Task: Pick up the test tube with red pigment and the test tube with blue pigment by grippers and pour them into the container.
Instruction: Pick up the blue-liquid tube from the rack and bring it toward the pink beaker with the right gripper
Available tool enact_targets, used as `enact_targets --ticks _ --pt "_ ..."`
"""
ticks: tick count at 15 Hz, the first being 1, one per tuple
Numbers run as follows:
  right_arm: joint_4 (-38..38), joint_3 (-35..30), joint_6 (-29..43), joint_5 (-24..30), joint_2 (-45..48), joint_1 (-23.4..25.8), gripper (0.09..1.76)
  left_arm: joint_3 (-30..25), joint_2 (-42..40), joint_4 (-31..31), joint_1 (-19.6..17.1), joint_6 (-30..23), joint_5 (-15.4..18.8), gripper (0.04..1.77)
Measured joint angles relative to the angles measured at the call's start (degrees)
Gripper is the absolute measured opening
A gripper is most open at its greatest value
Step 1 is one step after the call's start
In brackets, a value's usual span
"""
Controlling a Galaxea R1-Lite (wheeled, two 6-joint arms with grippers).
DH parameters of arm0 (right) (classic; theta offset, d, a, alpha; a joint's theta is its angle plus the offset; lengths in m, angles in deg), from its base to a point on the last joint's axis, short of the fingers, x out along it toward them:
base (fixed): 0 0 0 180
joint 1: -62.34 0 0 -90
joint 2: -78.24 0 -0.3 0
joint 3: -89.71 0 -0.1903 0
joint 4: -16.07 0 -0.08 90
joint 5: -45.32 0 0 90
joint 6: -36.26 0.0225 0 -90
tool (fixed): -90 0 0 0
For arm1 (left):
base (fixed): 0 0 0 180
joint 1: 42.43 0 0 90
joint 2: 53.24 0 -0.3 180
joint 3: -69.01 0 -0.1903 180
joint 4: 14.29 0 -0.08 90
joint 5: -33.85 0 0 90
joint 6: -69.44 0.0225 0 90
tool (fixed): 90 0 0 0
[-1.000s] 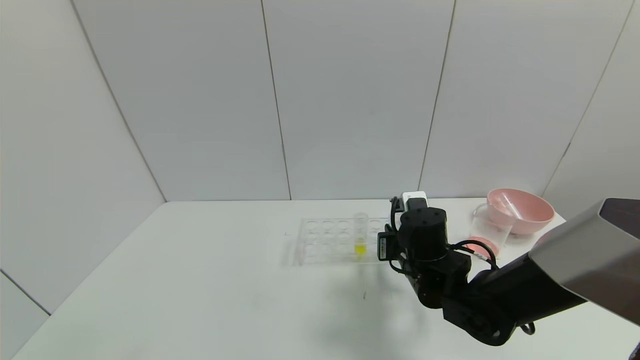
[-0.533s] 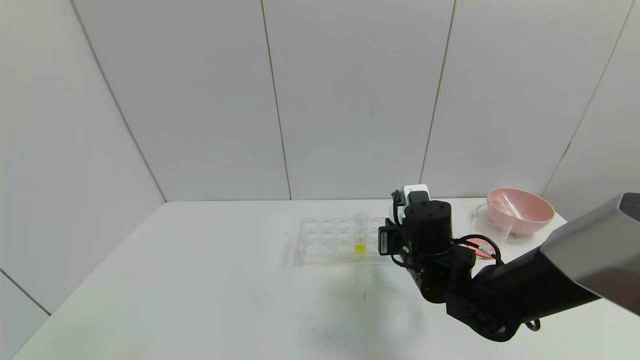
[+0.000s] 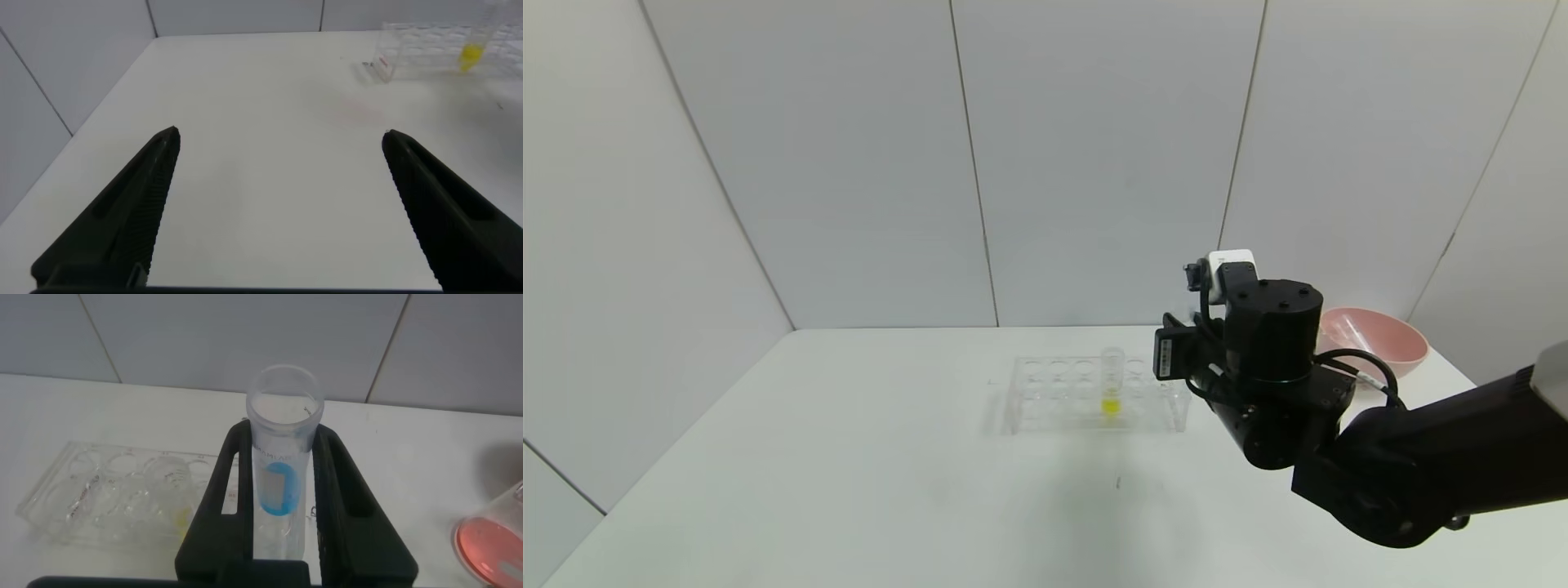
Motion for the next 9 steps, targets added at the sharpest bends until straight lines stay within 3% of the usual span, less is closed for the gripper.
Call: enact_targets --ticks 7,9 --pt "-0.2 -0.9 -0.1 0.2 1.8 -0.2 0.50 0.0 0.0 0.0 0.0 0.0 0.0 1.76" --pt "-1.7 -2.3 -0.6 2.7 3.5 0.4 0.50 0.0 0.0 0.0 0.0 0.0 0.0 1.76"
